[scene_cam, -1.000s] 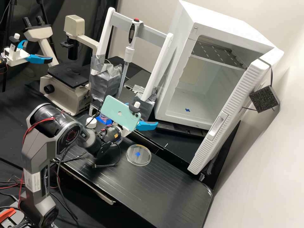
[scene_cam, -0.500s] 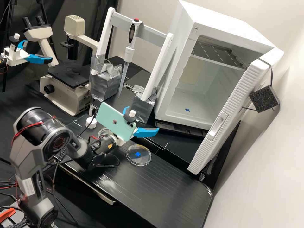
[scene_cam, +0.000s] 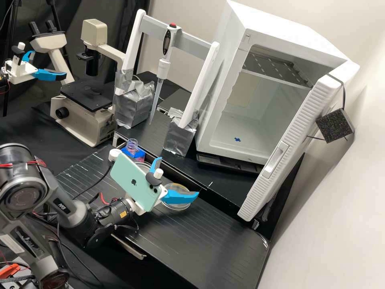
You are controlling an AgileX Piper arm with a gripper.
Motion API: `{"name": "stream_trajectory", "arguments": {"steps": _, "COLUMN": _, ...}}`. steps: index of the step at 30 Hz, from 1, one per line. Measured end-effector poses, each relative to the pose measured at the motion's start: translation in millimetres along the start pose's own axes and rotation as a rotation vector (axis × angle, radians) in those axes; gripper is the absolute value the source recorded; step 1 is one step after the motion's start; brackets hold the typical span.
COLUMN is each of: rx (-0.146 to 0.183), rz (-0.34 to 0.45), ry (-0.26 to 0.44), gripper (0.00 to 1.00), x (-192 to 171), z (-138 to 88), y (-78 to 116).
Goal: Close the lid
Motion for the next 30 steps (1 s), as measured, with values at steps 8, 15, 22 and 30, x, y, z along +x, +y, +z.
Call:
{"name": "stream_trajectory", "arguments": {"steps": 8, "rx": 0.009, "rz": -0.027, "ry": -0.035, "gripper": 1.0, "x": 0, "z": 7, "y": -5.0}}
{"name": "stream_trajectory", "arguments": {"steps": 15, "rx": -0.002, "rz": -0.017, "ry": -0.058, "gripper": 1.0, "x": -1, "z": 12, "y": -1.9}}
{"name": "stream_trajectory", "arguments": {"steps": 22, "rx": -0.011, "rz": 0.021, "ry": -0.094, "gripper": 1.0, "x": -3, "z": 20, "y": 6.4}}
{"name": "stream_trajectory", "arguments": {"steps": 30, "rx": -0.048, "rz": -0.028, "ry": -0.065, "gripper": 1.0, "x": -4, "z": 19, "y": 5.0}}
